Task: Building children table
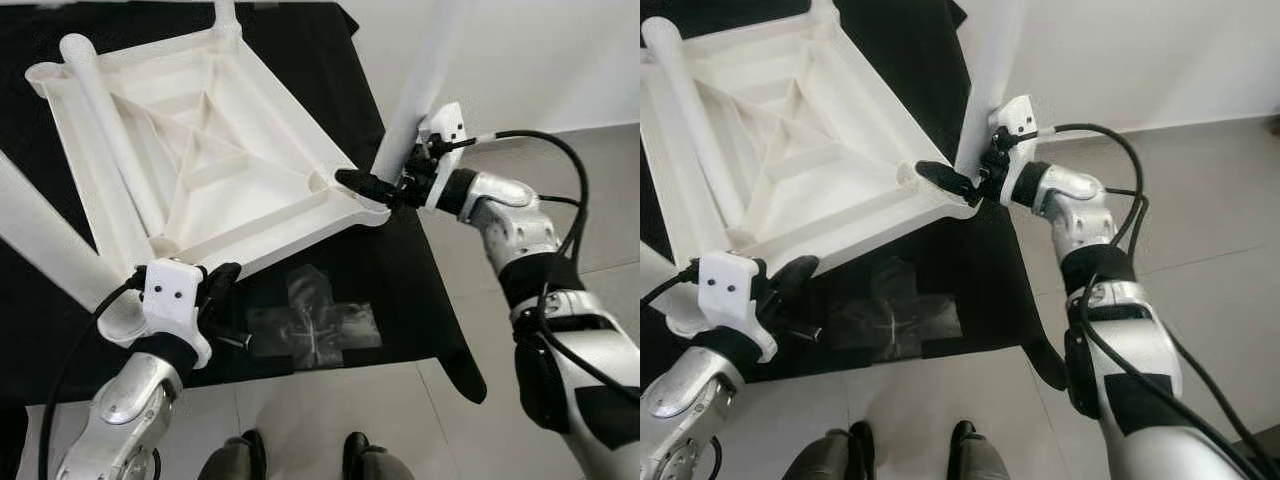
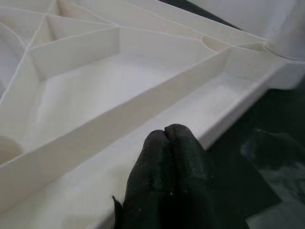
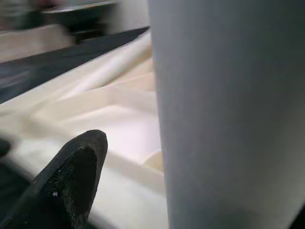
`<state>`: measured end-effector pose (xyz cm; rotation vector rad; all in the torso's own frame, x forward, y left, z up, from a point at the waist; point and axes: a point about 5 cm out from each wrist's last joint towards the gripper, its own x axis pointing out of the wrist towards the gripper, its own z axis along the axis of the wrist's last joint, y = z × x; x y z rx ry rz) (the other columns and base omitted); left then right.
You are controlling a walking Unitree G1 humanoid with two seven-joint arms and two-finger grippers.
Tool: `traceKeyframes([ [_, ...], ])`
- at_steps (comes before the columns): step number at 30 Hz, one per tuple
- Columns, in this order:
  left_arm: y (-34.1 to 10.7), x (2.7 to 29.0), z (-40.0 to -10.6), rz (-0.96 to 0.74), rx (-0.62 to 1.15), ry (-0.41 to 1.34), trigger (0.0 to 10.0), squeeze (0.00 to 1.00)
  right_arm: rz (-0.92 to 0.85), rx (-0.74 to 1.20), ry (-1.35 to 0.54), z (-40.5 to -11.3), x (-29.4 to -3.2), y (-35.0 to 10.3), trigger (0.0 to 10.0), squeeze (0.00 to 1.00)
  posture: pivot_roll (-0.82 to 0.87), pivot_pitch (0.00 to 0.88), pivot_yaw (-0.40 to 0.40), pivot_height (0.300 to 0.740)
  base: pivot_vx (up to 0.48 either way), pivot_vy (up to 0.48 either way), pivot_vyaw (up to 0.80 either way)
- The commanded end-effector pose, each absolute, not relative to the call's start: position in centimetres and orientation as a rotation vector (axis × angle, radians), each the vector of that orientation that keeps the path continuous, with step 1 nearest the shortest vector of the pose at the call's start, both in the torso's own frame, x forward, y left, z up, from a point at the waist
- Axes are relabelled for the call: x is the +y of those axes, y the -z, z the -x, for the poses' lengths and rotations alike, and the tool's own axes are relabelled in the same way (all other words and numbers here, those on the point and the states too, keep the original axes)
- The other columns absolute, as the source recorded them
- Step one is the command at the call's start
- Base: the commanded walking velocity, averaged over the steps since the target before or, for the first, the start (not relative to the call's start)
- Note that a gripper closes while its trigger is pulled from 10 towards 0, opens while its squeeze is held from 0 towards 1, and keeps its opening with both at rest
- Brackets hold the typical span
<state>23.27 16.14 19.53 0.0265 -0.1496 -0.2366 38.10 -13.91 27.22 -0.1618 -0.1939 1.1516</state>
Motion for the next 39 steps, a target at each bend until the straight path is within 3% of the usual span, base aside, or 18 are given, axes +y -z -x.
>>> traceKeyframes([
  [1, -18.6, 16.7, -23.6, -0.048, -0.098, 0.207, 10.0, 0.0, 0.167, -0.18, -1.335, -36.7, -9.8, -25.6, 10.0, 0.0, 0.08, 0.341, -0.097, 0.74, 0.0, 0.0, 0.0],
  [3, -18.8, 17.0, -23.7, -0.054, -0.105, 0.193, 10.0, 0.0, 0.173, -0.195, -1.357, -36.2, -8.3, -25.2, 10.0, 0.0, 0.08, 0.339, -0.097, 0.74, 0.0, 0.0, 0.0],
  [8, -19.5, 18.8, -24.2, -0.093, -0.13, 0.103, 10.0, 0.0, 0.078, -0.28, -1.284, -35.5, -0.7, -25.3, 10.0, 0.0, 0.09, 0.318, -0.102, 0.74, 0.0, 0.0, 0.0],
  [13, -19.6, 19.2, -24.3, -0.103, -0.134, 0.08, 10.0, 0.0, 0.04, -0.287, -1.207, -35.8, 1.3, -25.6, 10.0, 0.0, 0.12, 0.31, -0.101, 0.74, 0.0, 0.0, 0.0],
  [15, -20.0, 19.6, -24.4, -0.119, -0.147, 0.055, 10.0, 0.0, -0.003, -0.282, -1.064, -36.3, 3.2, -26.2, 10.0, 0.0, 0.13, 0.303, -0.106, 0.74, 0.0, 0.0, 0.0],
  [22, -19.9, 20.1, -24.4, -0.125, -0.148, 0.017, 10.0, 0.0, -0.085, -0.278, -1.052, -35.9, 4.1, -26.7, 10.0, 0.0, 0.13, 0.294, -0.116, 0.74, 0.0, 0.0, 0.0],
  [27, -19.7, 20.6, -24.6, -0.137, -0.14, -0.037, 10.0, 0.0, -0.084, -0.299, -1.356, -33.0, 3.8, -25.1, 10.0, 0.0, 0.11, 0.296, -0.111, 0.74, 0.0, 0.0, 0.0],
  [30, -19.5, 21.0, -24.6, -0.139, -0.132, -0.059, 10.0, 0.0, -0.064, -0.287, -1.4, -32.4, 3.2, -24.1, 10.0, 0.0, 0.1, 0.296, -0.11, 0.74, 0.0, 0.0, 0.0],
  [38, -19.2, 21.0, -24.8, -0.135, -0.126, -0.075, 10.0, 0.0, -0.043, -0.237, -1.263, -33.2, 1.2, -22.2, 10.0, 0.0, 0.09, 0.293, -0.112, 0.74, 0.0, 0.0, 0.0],
  [39, -19.1, 21.0, -24.8, -0.133, -0.124, -0.075, 10.0, 0.0, -0.041, -0.228, -1.178, -34.0, 0.2, -22.1, 10.0, 0.0, 0.09, 0.292, -0.108, 0.74, 0.0, 0.0, 0.0],
])
